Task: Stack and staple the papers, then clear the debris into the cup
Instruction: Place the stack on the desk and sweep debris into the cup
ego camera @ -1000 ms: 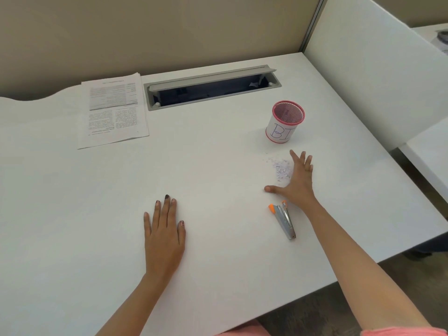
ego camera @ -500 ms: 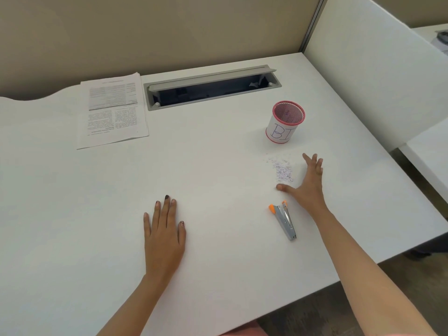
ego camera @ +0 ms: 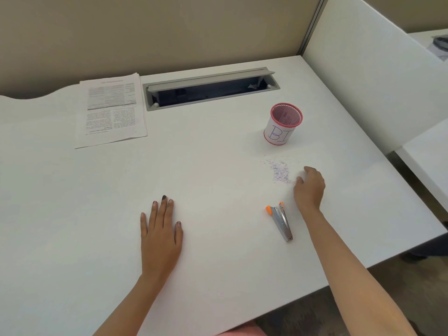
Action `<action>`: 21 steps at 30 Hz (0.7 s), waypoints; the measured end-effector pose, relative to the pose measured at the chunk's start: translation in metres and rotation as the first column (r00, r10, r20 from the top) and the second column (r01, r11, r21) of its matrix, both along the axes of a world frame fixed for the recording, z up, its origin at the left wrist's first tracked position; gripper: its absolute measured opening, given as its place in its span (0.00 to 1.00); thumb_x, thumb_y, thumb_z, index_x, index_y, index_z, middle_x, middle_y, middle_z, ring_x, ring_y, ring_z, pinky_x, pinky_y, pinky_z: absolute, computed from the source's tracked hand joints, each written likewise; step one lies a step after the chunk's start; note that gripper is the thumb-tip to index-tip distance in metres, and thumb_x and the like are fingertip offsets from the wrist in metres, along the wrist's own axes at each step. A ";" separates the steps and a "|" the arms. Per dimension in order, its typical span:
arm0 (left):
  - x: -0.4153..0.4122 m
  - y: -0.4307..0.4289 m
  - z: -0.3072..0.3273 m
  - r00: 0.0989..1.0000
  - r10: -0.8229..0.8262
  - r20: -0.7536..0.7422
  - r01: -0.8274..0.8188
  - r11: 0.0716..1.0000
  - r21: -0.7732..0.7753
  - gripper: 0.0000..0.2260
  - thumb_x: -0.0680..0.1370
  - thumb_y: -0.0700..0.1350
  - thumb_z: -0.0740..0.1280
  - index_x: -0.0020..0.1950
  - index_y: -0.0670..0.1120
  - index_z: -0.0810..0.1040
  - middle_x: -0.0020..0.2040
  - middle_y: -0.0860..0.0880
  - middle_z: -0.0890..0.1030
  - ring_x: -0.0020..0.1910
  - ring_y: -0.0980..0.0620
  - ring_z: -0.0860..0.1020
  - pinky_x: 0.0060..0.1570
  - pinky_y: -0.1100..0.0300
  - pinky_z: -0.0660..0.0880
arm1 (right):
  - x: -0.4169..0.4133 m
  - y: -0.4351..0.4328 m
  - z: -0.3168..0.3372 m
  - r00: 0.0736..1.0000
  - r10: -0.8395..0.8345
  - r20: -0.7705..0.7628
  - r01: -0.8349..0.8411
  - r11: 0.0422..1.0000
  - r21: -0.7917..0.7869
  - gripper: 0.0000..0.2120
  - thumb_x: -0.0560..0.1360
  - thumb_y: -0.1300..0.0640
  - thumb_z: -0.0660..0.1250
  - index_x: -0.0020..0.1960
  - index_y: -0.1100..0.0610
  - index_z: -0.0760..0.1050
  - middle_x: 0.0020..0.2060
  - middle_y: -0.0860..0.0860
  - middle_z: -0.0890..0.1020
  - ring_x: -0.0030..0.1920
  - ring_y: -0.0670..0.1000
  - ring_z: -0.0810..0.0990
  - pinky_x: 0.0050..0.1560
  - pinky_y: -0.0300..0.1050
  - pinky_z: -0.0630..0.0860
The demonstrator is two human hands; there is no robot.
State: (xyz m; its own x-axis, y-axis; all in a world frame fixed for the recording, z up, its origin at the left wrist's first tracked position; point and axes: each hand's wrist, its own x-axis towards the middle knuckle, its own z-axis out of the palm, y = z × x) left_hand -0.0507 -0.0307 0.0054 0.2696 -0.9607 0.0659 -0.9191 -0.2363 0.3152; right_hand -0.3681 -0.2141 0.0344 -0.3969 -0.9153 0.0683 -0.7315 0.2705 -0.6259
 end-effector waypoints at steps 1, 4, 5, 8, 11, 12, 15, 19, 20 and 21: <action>0.000 0.001 0.000 1.000 0.000 -0.001 0.000 1.000 0.001 0.26 0.79 0.50 0.49 0.77 0.44 0.60 0.78 0.47 0.62 0.77 0.47 0.59 0.75 0.43 0.53 | 0.002 -0.001 -0.001 1.000 0.018 0.010 -0.018 0.999 0.044 0.21 0.79 0.64 0.59 0.71 0.64 0.63 0.69 0.60 0.69 0.71 0.60 0.63 0.70 0.49 0.59; 0.001 0.001 -0.002 1.000 -0.002 -0.005 0.002 1.000 -0.002 0.26 0.79 0.50 0.49 0.77 0.45 0.60 0.78 0.48 0.61 0.78 0.47 0.58 0.76 0.44 0.52 | 0.006 -0.005 -0.010 0.987 0.160 -0.006 -0.156 0.973 0.170 0.29 0.81 0.55 0.55 0.76 0.66 0.47 0.77 0.60 0.53 0.77 0.57 0.47 0.77 0.52 0.43; 0.001 0.000 -0.002 1.000 -0.002 -0.010 0.002 1.000 -0.006 0.26 0.79 0.50 0.49 0.77 0.45 0.60 0.78 0.48 0.61 0.78 0.47 0.58 0.76 0.44 0.52 | 0.006 -0.008 -0.011 0.979 0.204 -0.028 -0.195 0.962 0.191 0.31 0.81 0.53 0.54 0.76 0.66 0.45 0.77 0.59 0.50 0.78 0.56 0.45 0.77 0.51 0.40; 0.001 0.000 -0.002 1.000 0.001 -0.008 -0.001 1.000 -0.010 0.26 0.79 0.50 0.49 0.77 0.45 0.60 0.78 0.48 0.61 0.78 0.47 0.58 0.76 0.44 0.51 | 0.008 -0.017 -0.009 0.946 0.322 -0.037 -0.307 0.926 0.219 0.31 0.82 0.50 0.51 0.77 0.65 0.43 0.77 0.58 0.47 0.78 0.54 0.43 0.77 0.48 0.39; 0.001 0.001 -0.003 1.000 -0.002 -0.009 0.002 1.000 -0.012 0.26 0.79 0.50 0.49 0.78 0.45 0.59 0.78 0.48 0.60 0.78 0.48 0.57 0.76 0.44 0.51 | 0.012 -0.026 -0.002 0.890 0.455 -0.024 -0.436 0.866 0.243 0.30 0.82 0.51 0.51 0.77 0.63 0.44 0.78 0.56 0.48 0.78 0.52 0.44 0.76 0.46 0.39; 0.001 0.001 -0.003 1.000 -0.004 -0.009 0.004 1.000 -0.015 0.26 0.79 0.50 0.49 0.78 0.45 0.59 0.78 0.48 0.60 0.78 0.48 0.57 0.76 0.44 0.51 | 0.015 -0.028 0.002 0.870 0.492 -0.014 -0.474 0.846 0.244 0.29 0.82 0.52 0.51 0.77 0.62 0.45 0.78 0.55 0.49 0.78 0.51 0.44 0.76 0.44 0.39; 0.002 0.001 -0.003 1.000 -0.001 -0.016 0.001 1.000 -0.019 0.26 0.79 0.50 0.49 0.78 0.45 0.59 0.78 0.49 0.60 0.78 0.48 0.57 0.76 0.45 0.51 | 0.023 -0.025 0.011 0.816 0.575 0.054 -0.571 0.790 0.224 0.26 0.83 0.54 0.51 0.77 0.58 0.48 0.75 0.45 0.50 0.76 0.45 0.45 0.71 0.37 0.40; 0.002 0.001 -0.004 1.000 -0.006 -0.017 0.006 1.000 -0.018 0.26 0.79 0.49 0.49 0.77 0.45 0.60 0.78 0.48 0.61 0.78 0.48 0.58 0.76 0.43 0.52 | 0.020 -0.016 0.020 0.772 0.609 0.181 -0.635 0.738 0.228 0.24 0.82 0.55 0.53 0.77 0.49 0.54 0.76 0.48 0.59 0.76 0.49 0.57 0.70 0.37 0.52; 0.001 0.000 -0.003 1.000 -0.006 -0.014 0.006 1.000 -0.017 0.26 0.79 0.49 0.49 0.77 0.44 0.60 0.78 0.48 0.61 0.77 0.47 0.59 0.76 0.43 0.53 | 0.016 -0.014 0.020 0.778 0.594 0.203 -0.627 0.747 0.218 0.24 0.82 0.55 0.54 0.77 0.48 0.55 0.75 0.49 0.62 0.74 0.50 0.61 0.69 0.38 0.56; 0.001 0.000 -0.003 1.000 -0.005 -0.012 0.005 1.000 -0.014 0.26 0.79 0.49 0.49 0.77 0.44 0.60 0.78 0.48 0.62 0.77 0.47 0.59 0.76 0.43 0.53 | 0.013 -0.011 0.020 0.798 0.564 0.212 -0.600 0.775 0.198 0.24 0.82 0.56 0.54 0.77 0.48 0.54 0.74 0.49 0.63 0.74 0.50 0.62 0.69 0.40 0.57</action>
